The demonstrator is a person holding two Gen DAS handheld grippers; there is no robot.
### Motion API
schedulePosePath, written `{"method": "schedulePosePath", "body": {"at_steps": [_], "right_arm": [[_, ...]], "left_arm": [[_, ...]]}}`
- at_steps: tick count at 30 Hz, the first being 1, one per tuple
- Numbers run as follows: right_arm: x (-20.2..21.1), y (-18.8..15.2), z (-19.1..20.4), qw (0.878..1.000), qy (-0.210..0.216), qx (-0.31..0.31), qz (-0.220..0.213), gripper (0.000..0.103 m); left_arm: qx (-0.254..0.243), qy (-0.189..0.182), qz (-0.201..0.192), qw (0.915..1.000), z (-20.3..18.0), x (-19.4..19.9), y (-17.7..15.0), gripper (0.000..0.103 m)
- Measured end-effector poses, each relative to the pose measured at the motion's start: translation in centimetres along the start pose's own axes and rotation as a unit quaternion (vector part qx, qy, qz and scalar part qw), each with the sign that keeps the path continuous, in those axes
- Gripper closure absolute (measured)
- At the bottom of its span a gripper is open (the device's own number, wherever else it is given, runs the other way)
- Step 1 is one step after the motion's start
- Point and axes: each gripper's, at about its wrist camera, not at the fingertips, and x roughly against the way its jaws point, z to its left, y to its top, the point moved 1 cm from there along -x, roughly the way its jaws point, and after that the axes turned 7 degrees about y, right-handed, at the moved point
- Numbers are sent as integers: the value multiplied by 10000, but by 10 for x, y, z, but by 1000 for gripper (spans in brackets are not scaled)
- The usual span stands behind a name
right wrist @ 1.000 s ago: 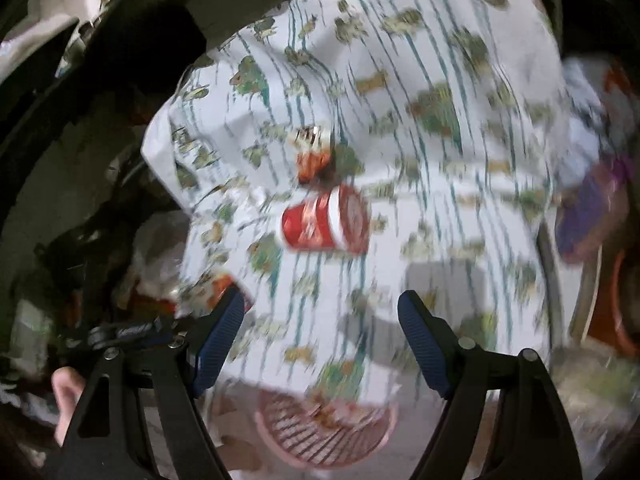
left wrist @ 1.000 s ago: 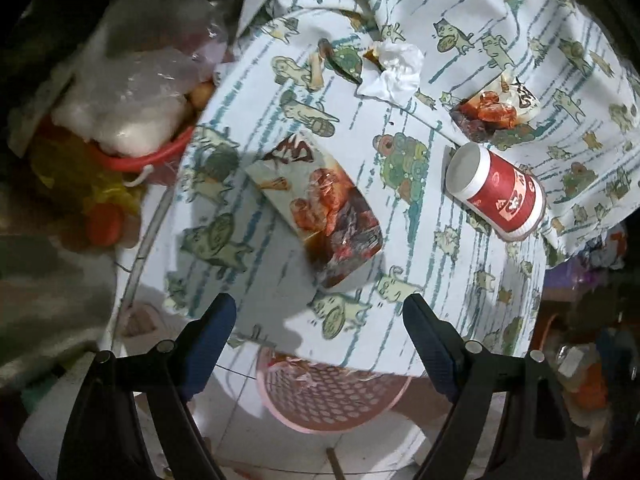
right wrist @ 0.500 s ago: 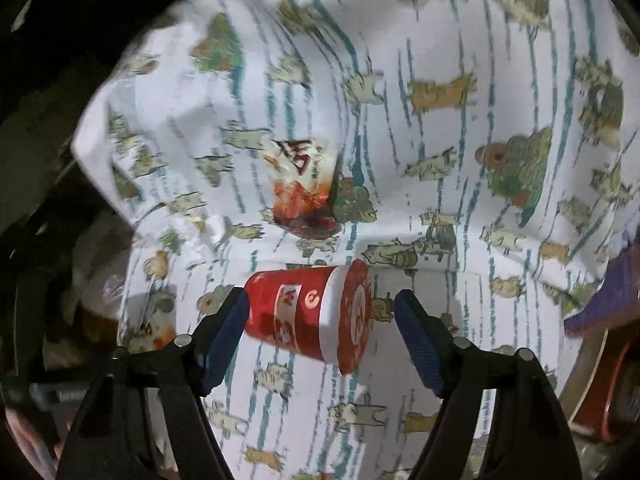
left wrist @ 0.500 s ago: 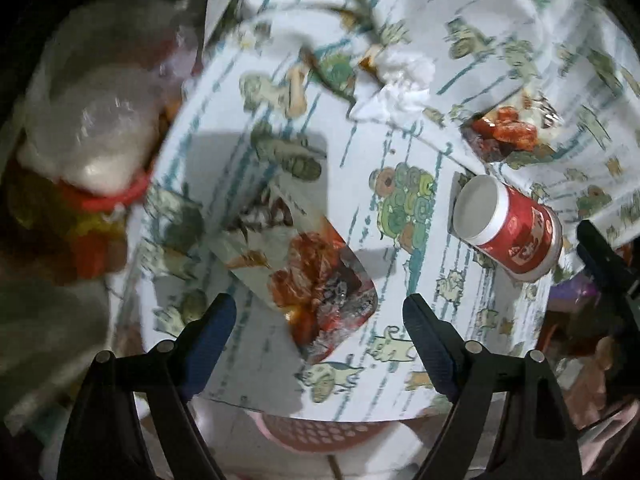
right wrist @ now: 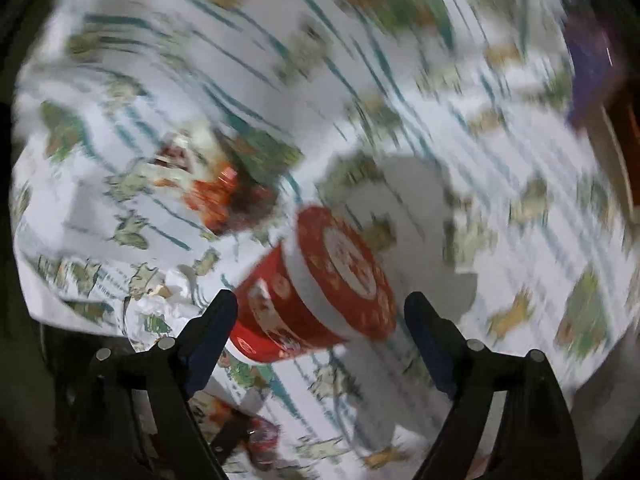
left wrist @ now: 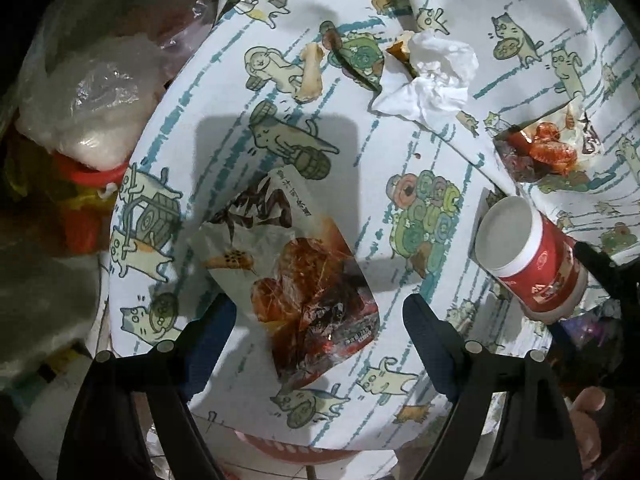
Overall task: Collect trash
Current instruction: 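Grasp the red-and-white paper cup with the right tool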
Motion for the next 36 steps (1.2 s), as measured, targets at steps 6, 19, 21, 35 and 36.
{"method": "schedulePosePath", "body": {"at_steps": [6,19,21,35,36], "right_arm": [[-18,-3,-1,9994,173,-302,65,14],[-16,12,-7,9940,-42,786,758,10],[-7,13,-14,9943,-276,831,606,10],[10,54,-53,9973,512,14,517,17],[6,51,-50,9964,581,46,608,21]], "left_arm": [[160,185,11,9997,5,-2,3,16],[134,70,146,9998,29,0,-7,16],[185,-4,196,9996,33,1,-9,16],[51,-166,64,9998,18,7,-10,16],[52,-177,67,9998,18,8,-9,16]]}}
